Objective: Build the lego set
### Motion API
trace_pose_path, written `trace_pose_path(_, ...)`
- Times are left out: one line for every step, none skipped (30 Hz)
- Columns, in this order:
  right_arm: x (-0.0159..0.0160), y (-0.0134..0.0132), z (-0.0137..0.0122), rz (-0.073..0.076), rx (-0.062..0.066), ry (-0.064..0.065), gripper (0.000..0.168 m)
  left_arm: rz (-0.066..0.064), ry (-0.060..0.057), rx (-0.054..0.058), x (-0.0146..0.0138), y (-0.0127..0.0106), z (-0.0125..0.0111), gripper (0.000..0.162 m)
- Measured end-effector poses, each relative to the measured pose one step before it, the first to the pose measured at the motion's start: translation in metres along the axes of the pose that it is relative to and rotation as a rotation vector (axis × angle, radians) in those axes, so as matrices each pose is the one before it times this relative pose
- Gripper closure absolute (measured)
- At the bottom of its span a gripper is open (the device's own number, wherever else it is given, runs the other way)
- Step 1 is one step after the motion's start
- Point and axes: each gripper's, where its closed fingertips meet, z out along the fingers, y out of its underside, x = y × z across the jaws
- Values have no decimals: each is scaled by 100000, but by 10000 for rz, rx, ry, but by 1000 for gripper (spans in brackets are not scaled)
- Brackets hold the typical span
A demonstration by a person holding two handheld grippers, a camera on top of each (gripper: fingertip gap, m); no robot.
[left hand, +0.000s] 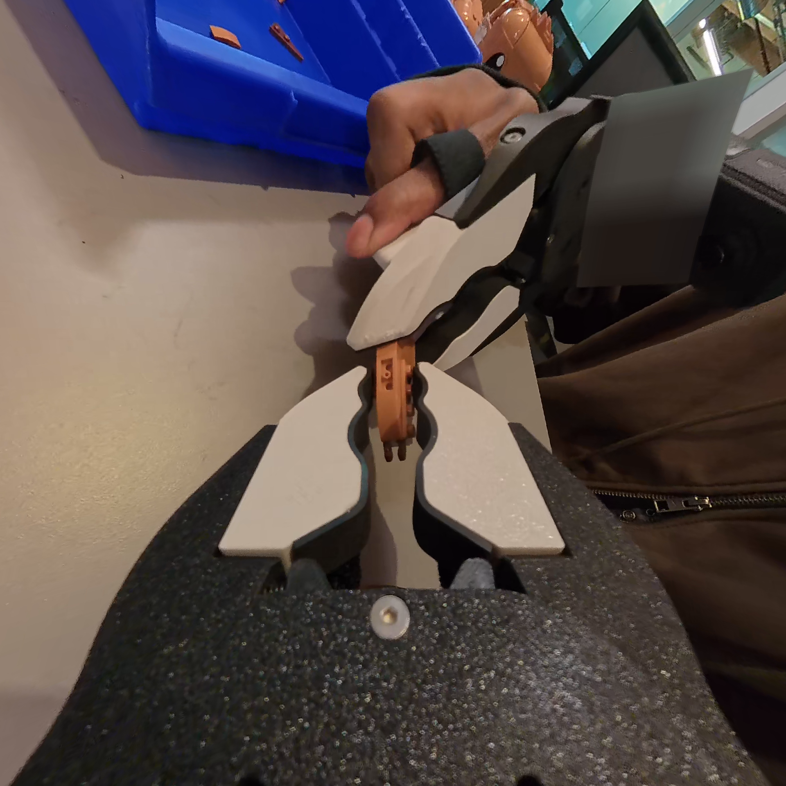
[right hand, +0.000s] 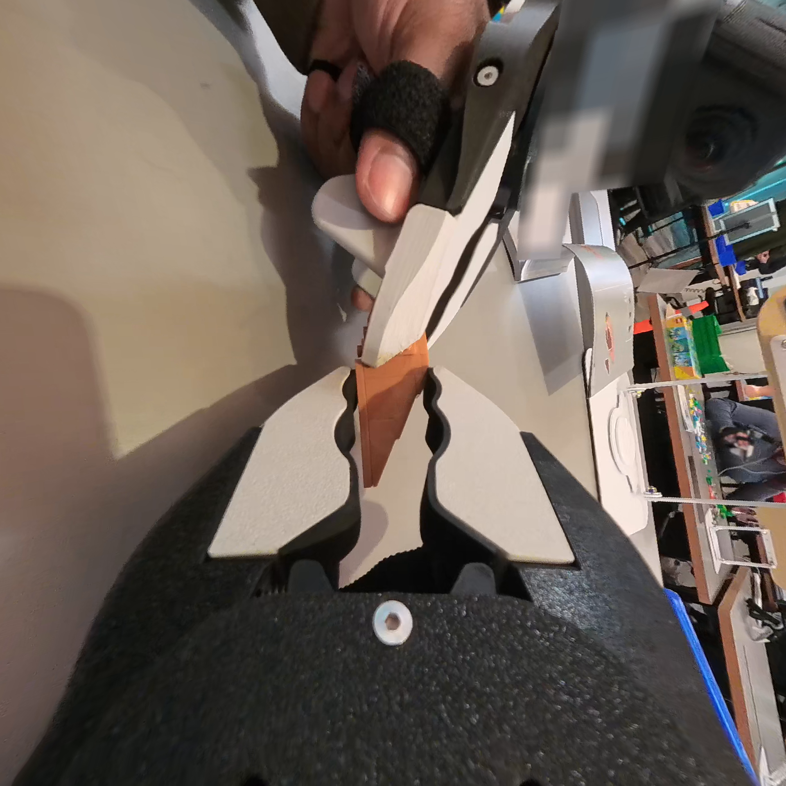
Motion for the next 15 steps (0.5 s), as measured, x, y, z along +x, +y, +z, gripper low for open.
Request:
trace_pose_path(41,90,19,58,-36,-17,138,52,-63,42,-66,-55,10,145)
trace_pose_path(61,98,25,215,-37,-61,138,55,-78,51,-80,-125,-22,144)
trace_pose_path(21,184,50,426,-64,-178,138,123,-176,58,-182,-160,-120,142)
trace_pose_path(58,329,54,493,-126,-190,138,282,-255,-8,-265,-72,-269,132)
trace_pose_path(196,325,-1,387,-66,-62,138,370,-215,-82,-197,77,-417,122)
trace_pose_path(131,311,-65,348,-56,-99,138,404,-295,-83,-316,146,-527,116)
trace_pose_path(-23,246,-52,386,-40,-205,138,462,-431,-109,-549,228,-522,113)
trace_pose_path(-74,160,-9,422,5,-231,138,559,-423,-44,-562,163,-412,111)
trace_pose_path(-49,152,23,391,-21,-203,138,549,-312,61,-368,59,-245,111)
trace_pose_path(-152,197,67,338,-93,-252,138,453,-205,58,-195,31,-50,111)
trace_pose_path(-201,182,83,309,-102,-272,138,441,-128,-38,-31,112,129,111)
trace_pose_path(-131,112,74,337,-55,-232,138,488,-67,-97,118,145,239,111)
trace_pose_path(-226,100,64,388,-39,-322,138,457,-68,-90,151,132,298,111)
trace_pose_path(-231,91,59,420,-28,-354,138,430,-47,-119,177,158,319,111)
trace_pose_path(-100,102,36,384,-24,-253,138,433,-39,-176,192,210,302,111)
